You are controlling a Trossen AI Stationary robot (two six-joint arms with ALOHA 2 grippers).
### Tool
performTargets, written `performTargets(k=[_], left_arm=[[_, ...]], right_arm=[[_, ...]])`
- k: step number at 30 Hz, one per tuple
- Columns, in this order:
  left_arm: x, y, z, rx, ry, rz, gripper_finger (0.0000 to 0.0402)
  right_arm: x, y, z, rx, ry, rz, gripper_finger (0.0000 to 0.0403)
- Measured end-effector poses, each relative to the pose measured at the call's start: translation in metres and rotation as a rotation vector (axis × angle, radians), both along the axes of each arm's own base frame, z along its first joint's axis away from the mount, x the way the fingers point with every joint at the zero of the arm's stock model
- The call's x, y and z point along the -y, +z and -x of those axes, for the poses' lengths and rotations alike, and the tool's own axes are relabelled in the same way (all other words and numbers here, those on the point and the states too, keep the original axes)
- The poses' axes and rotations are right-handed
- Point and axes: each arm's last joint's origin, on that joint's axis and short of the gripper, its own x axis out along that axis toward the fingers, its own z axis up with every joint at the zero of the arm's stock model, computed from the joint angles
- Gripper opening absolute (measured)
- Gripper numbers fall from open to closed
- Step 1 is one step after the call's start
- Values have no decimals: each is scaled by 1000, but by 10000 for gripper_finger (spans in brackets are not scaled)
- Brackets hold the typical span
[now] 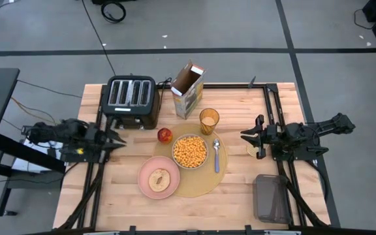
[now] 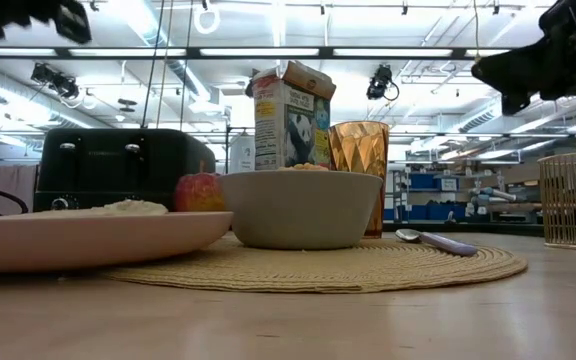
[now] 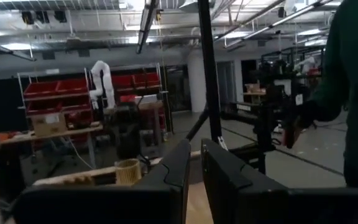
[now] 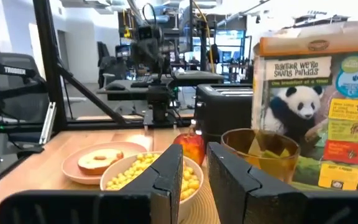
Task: Arrange a breakfast setting
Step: Return to Home Position
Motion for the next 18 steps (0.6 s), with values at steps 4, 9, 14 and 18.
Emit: performTargets(k=[4, 9, 14, 18], left_arm=[[2, -25, -11, 75, 0, 23, 48], [-3, -49, -20, 18, 57, 69, 48], [-10, -49, -20, 26, 92, 17, 48], [-15, -50, -21, 13, 121, 4, 48]], right_arm=[[0, 0, 0, -2, -11, 33, 83], [0, 0, 0, -5, -18, 33, 83], [0, 0, 0, 1, 10, -15, 83], [-2, -1, 0, -1, 65, -52, 83]])
